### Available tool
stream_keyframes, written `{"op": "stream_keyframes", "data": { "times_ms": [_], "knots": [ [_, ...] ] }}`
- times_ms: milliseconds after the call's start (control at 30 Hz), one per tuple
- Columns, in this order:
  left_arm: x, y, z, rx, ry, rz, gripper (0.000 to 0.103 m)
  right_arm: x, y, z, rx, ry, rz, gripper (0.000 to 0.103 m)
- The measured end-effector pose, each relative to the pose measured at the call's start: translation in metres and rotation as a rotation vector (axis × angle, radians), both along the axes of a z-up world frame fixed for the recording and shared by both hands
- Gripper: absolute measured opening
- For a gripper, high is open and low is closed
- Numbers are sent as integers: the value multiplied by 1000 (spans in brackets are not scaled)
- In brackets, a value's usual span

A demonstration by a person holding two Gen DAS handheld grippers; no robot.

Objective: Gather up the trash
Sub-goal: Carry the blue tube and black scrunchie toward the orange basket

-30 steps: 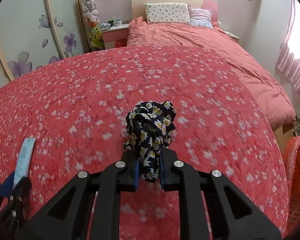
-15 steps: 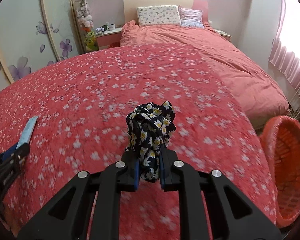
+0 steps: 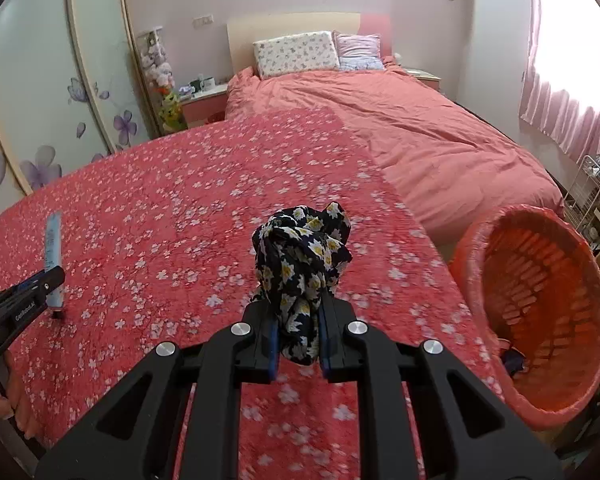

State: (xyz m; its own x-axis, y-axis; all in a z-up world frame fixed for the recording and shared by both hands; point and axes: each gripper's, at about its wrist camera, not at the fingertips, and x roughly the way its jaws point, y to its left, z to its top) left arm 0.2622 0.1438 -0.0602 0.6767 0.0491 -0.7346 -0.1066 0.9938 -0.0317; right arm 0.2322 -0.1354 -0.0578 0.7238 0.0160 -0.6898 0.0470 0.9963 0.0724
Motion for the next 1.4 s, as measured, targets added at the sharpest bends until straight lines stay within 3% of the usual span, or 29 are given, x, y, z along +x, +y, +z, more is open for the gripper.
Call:
{"op": "stream_keyframes", "data": {
  "times_ms": [200, 367, 467, 700, 833, 967, 1033, 1067, 1400],
  "knots": [
    [1, -19, 9, 7, -11, -35, 28, -14, -16, 2, 10, -26, -17, 15],
    [11, -18, -4, -8, 17, -29, 28, -19, -26, -4, 27, -21, -34, 15],
    [20, -10, -19, -61, 63, -12, 28, -19, -28, -9, 34, -10, -40, 15],
    [34, -12, -21, -54, 65, -31, 29, -17, -32, -16, 52, 5, -46, 15],
    [27, -11, -22, -55, 61, -50, 41, -17, -33, -15, 59, 2, -37, 15],
    [17, -11, -22, -42, 58, -56, 43, -17, -30, -15, 61, 3, -20, 15],
    [16, -15, -23, -25, 64, -62, 40, -17, -28, -15, 62, 4, -17, 15],
    [16, -17, -24, -16, 69, -61, 27, -17, -28, -15, 63, 4, -17, 15],
    [10, -28, -8, -2, 17, -58, 26, -29, -36, 2, 63, -30, -24, 15]
  ]
}}
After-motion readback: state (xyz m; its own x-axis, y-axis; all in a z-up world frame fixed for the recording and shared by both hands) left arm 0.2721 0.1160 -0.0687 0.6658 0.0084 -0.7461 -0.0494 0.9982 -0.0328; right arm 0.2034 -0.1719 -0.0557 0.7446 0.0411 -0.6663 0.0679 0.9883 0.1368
